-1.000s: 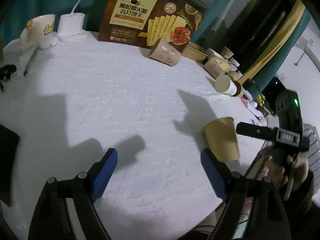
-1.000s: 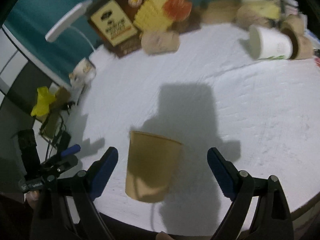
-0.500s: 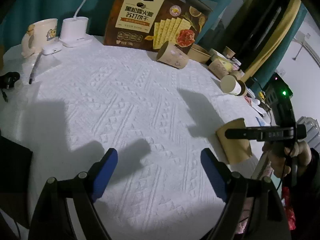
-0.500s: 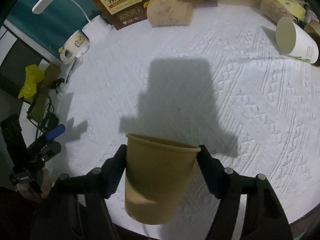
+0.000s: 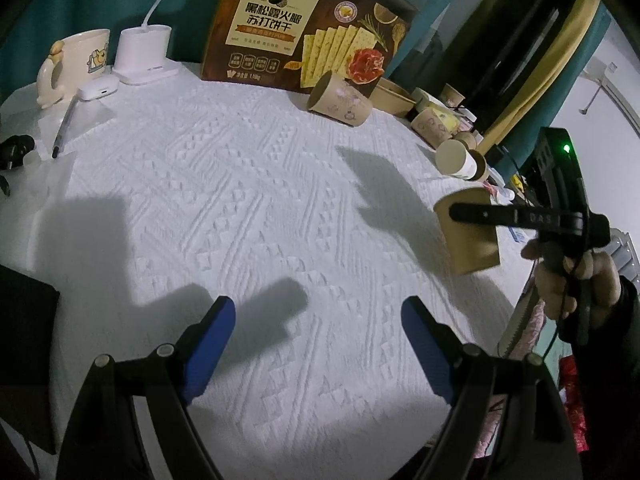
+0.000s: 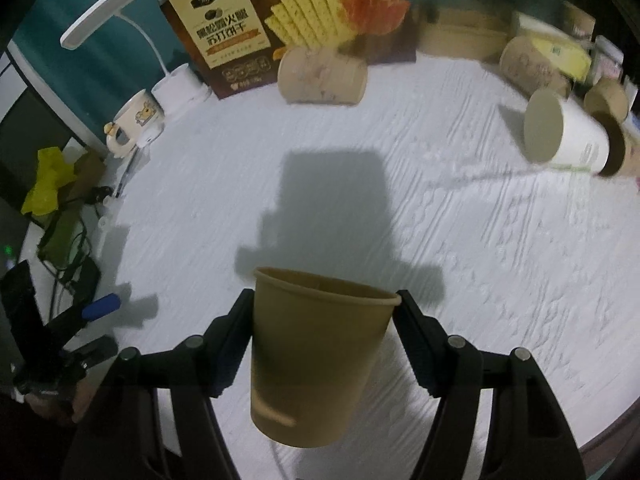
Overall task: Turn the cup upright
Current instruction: 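Close the right gripper on the cup while the left gripper releases it, then carry the tan paper cup with the right gripper over the open tablecloth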
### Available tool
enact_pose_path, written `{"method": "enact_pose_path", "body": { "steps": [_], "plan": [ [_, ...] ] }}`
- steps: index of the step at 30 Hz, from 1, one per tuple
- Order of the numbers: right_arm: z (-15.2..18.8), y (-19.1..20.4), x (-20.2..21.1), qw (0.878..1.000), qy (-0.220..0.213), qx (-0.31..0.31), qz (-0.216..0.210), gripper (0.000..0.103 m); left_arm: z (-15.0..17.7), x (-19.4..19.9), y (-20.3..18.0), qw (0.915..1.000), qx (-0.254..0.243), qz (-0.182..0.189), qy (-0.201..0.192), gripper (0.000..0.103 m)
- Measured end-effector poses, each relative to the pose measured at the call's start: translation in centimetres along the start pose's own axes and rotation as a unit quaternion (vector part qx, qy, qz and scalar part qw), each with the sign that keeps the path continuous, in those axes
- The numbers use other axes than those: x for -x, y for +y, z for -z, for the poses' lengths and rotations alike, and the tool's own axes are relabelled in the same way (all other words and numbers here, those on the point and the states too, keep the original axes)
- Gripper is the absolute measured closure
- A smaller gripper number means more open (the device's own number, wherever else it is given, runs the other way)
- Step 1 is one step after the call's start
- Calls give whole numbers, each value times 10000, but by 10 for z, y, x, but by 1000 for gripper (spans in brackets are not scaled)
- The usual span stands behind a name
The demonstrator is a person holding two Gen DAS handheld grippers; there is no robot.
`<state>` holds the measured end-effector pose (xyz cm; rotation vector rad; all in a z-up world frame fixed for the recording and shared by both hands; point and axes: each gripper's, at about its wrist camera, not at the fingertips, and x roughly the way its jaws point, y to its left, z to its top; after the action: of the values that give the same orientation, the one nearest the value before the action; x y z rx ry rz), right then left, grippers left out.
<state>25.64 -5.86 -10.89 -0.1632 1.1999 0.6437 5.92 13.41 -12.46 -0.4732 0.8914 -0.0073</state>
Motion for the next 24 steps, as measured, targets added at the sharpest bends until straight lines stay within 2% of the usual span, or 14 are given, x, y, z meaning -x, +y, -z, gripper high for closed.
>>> {"method": "enact_pose_path", "body": {
  "steps": [6, 8, 13, 19, 24],
  "plan": [
    [-16, 7, 6, 9965, -565, 333, 511, 36, 1, 5, 0, 10000, 24, -60, -74, 18],
    [-18, 11, 7, 9905, -914, 512, 887, 36, 1, 6, 1, 9999, 33, -83, -75, 18],
    [-11, 20, 2, 9759, -1590, 702, 1321, 36, 3, 8, 2, 9999, 66, -132, -73, 18],
    [7, 24, -4, 9666, -2057, 608, 1404, 36, 3, 12, 6, 9996, 139, -191, -165, 18],
    [21, 25, 4, 9603, -2446, 496, 1243, 36, 2, 17, 6, 9990, 197, -201, -359, 18]
  ]
}}
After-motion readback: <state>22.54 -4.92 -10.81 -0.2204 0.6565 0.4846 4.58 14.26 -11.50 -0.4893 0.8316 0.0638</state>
